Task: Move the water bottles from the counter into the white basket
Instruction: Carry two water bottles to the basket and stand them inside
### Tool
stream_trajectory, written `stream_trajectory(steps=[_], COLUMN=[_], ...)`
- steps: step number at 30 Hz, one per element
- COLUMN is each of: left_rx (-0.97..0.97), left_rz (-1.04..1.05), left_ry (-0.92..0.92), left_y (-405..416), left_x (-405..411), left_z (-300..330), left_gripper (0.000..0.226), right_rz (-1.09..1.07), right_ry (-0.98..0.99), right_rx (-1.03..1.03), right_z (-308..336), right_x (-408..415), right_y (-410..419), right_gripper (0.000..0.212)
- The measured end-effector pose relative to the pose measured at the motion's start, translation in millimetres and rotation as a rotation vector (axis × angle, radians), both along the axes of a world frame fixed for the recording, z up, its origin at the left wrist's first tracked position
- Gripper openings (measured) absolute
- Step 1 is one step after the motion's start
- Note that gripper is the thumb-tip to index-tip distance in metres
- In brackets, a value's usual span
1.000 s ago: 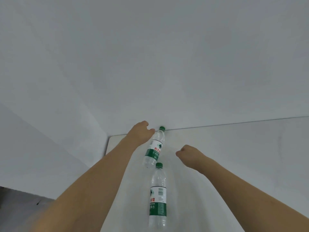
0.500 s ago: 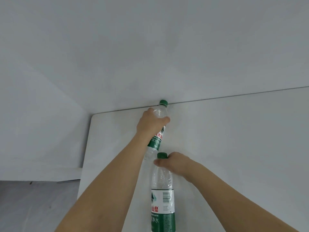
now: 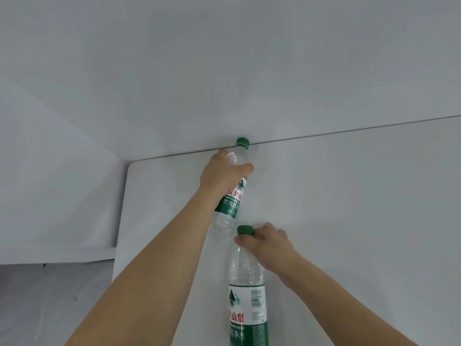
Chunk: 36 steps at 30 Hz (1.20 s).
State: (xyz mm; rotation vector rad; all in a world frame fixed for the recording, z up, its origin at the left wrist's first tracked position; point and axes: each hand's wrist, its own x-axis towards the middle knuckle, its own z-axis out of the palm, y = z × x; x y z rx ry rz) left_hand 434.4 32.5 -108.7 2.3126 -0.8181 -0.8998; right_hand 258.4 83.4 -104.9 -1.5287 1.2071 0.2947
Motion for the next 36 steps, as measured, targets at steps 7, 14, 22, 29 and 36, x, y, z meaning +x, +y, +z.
stream_trajectory(steps=[7,14,22,29,36], left_rx=[-0.039,-0.296,-0.590,-0.705,-0.877], left_rz=[0.092,0.215,0.419,0.435,0.544], left_ry=[0.148,0.197,0.162,0.006,-0.006], left_y=[9.6,82.3,170.9,203.3,251.0], left_x=[-2.2,-23.9,-97.2,-136.6,-151.7], left_z=[17.0,82.6,181.3,295.8,351.0], left_gripper=[0.060,0.044,0.013,0.014,0.034], right_rz=[-0.226,-0.735,-0.574,-0.387,-0.221], right_ry=[-0.084,-0.465,-0.647,-0.803,-0.934], right_rx=[-0.086,0.322,-0.373,-0.456,-0.493], right_z=[-1.1,36.9,150.2,266.8,338.9], right_x=[-4.2,-25.2,-49.0,-73.5,-82.9], right_y=[20.5,27.9,60.8,61.8,92.0], right_gripper=[0.038,0.024,0.017,0.014,0.015])
